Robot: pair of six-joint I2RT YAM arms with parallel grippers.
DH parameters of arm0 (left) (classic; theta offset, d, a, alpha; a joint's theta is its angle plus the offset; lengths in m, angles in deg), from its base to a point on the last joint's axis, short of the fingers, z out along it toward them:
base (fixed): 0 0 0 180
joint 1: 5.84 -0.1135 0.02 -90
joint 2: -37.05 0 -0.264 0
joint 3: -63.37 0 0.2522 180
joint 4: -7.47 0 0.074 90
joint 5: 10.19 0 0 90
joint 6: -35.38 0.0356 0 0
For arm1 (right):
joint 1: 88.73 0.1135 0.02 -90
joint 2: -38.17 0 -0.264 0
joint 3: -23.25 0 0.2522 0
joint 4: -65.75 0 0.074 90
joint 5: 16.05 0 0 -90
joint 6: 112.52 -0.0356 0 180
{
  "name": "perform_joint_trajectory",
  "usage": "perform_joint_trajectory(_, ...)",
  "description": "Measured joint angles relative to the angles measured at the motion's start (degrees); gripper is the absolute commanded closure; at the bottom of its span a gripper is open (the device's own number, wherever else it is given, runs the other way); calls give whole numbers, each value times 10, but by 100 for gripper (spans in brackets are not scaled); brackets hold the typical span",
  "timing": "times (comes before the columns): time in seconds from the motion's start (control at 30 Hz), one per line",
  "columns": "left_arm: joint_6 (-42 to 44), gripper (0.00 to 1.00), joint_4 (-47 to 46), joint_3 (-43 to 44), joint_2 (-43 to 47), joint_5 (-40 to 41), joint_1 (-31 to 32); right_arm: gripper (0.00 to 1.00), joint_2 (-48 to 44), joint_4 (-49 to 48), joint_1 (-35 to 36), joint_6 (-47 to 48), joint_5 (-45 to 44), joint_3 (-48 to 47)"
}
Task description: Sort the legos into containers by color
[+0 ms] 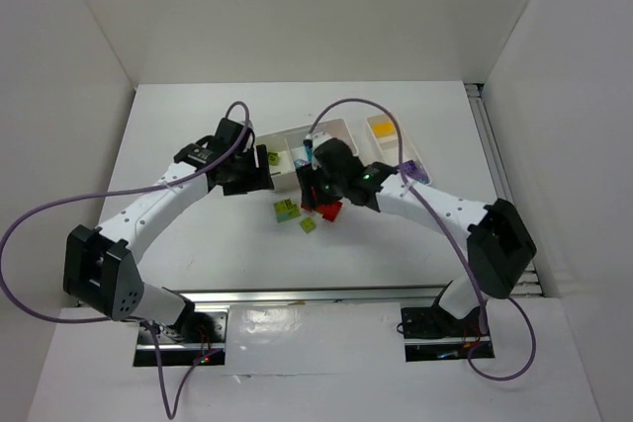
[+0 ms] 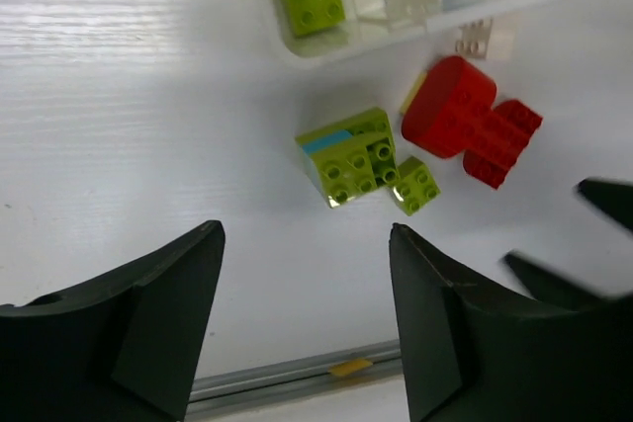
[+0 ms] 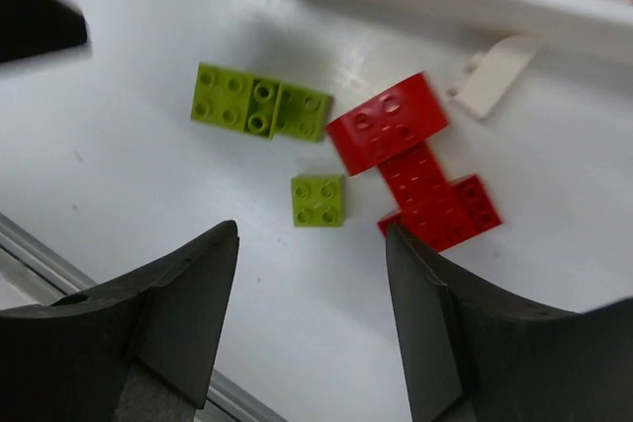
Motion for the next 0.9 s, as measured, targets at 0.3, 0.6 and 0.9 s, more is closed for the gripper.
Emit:
perform_joint_trajectory(0.3, -33, 1, -3, -12, 47, 48, -48, 26, 120, 1, 78, -18, -59, 8)
perform_joint_trajectory(0.6, -32, 4, -5, -22, 47, 44, -83, 35, 138, -10, 79, -21, -69, 8)
perform_joint_trajectory(0.9, -30, 6, -6, -25, 47, 33, -96, 51, 184, -13, 82, -18, -64, 4)
